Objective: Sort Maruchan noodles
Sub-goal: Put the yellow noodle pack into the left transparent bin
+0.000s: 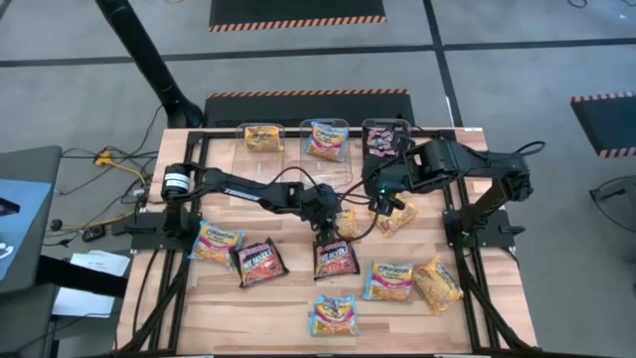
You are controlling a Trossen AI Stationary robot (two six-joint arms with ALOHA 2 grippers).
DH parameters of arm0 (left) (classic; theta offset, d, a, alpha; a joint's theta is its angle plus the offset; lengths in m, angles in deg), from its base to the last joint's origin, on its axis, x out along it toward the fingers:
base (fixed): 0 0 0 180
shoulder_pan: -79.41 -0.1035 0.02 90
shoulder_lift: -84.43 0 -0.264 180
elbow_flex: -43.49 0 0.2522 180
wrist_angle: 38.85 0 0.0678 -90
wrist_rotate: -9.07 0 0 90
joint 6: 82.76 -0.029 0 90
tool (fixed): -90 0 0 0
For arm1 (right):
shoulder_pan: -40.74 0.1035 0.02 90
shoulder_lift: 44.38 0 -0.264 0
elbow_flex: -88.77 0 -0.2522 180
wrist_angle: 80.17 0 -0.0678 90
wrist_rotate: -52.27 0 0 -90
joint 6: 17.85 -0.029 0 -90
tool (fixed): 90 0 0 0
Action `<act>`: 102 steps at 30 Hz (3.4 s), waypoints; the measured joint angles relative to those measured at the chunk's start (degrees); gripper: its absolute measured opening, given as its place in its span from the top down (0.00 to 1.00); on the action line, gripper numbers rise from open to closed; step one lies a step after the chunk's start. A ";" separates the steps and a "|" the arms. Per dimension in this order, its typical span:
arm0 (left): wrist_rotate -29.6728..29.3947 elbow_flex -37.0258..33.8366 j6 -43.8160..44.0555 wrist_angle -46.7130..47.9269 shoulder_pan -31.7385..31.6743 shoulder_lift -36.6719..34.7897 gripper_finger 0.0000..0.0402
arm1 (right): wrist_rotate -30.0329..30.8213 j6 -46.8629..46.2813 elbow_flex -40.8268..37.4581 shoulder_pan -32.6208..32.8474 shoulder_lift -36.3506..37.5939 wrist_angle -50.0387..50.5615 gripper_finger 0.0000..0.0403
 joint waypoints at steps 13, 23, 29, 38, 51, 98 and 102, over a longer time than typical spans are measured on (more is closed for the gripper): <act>-3.04 0.11 4.15 8.58 0.52 0.92 0.59 | -1.46 0.07 0.00 0.04 0.00 -0.04 0.70; -4.72 0.63 5.88 14.18 3.87 3.21 0.59 | -1.44 0.07 0.00 0.00 0.00 -0.30 0.70; -6.14 0.61 7.17 14.87 5.27 3.04 0.63 | -1.44 0.04 0.00 0.00 0.00 -0.37 0.70; -5.73 0.61 5.19 15.96 5.34 2.92 0.95 | -1.44 0.02 0.00 0.00 0.00 -0.35 0.70; -4.74 -0.42 4.46 22.17 7.08 -5.75 0.99 | -1.44 0.02 0.00 0.00 0.00 -0.48 0.70; -42.51 -0.09 -28.95 44.46 -17.05 -41.05 1.00 | -1.42 0.02 0.00 0.00 0.00 -0.94 0.70; -37.36 -0.07 -33.10 41.57 -22.48 -40.31 1.00 | -1.42 0.02 0.00 0.00 0.00 -0.94 0.70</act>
